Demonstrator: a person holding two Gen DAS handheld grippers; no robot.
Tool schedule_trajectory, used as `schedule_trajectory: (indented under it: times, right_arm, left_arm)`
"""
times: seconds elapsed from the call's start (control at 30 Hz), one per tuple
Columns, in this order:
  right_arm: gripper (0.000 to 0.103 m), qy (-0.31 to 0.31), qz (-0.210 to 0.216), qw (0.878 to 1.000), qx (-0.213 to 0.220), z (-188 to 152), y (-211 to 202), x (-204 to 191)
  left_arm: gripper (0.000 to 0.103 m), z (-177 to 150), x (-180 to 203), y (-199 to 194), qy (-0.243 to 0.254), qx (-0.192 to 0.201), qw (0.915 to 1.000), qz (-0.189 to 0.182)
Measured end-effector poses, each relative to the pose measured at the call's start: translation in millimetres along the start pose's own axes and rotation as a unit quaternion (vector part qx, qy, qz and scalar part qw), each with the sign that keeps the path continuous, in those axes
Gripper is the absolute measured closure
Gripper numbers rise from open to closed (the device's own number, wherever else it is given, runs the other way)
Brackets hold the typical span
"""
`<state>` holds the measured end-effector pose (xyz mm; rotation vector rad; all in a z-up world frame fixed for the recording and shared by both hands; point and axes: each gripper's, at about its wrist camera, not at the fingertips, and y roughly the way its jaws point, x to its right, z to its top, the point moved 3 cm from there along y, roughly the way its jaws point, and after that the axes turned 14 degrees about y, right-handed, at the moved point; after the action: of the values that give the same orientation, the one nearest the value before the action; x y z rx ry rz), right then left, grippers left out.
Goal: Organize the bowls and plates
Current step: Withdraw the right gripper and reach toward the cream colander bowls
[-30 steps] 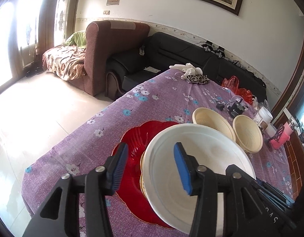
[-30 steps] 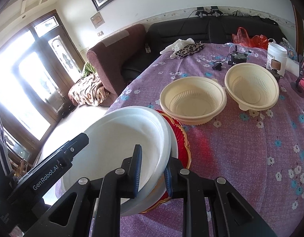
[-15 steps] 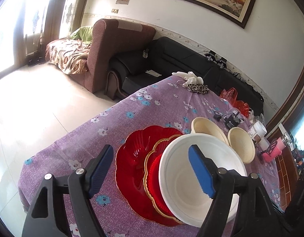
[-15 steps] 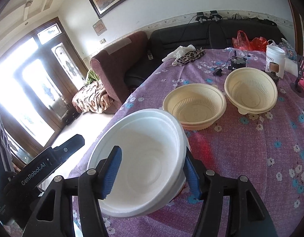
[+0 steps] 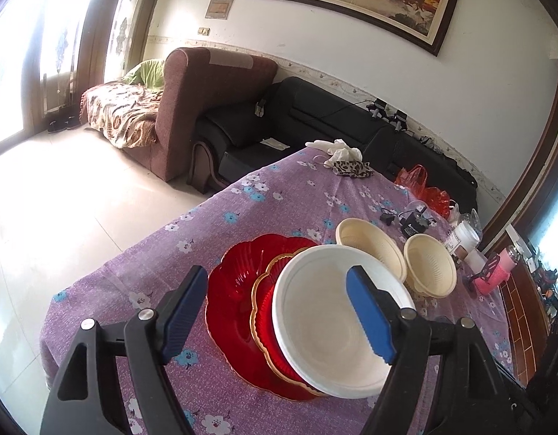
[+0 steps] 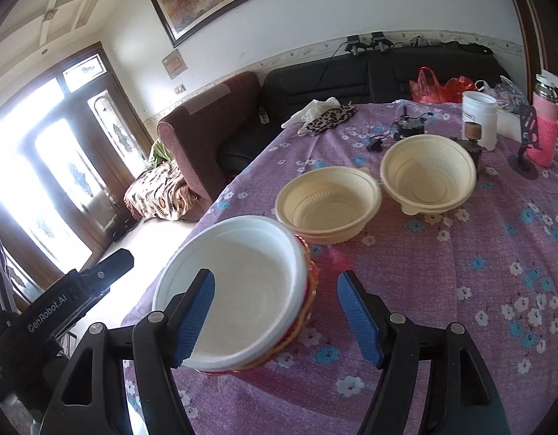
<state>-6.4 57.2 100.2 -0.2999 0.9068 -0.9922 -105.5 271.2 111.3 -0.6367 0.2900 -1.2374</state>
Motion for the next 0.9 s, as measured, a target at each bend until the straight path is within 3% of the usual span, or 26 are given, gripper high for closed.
schedule_trajectory:
  times: [0.53,0.9]
  right_arm:
    - [0.026,0.09,-0.074,0.993,0.038,21,-60,133]
    - [0.026,0.133,-0.082,0.987,0.03,36,-59,181]
  left_arm:
    - [0.02,-13,81,-10,0.085,-0.009,0.9956,-0.041]
    - [0.02,-20,162,10,0.176,-0.055,0.9764,-0.113]
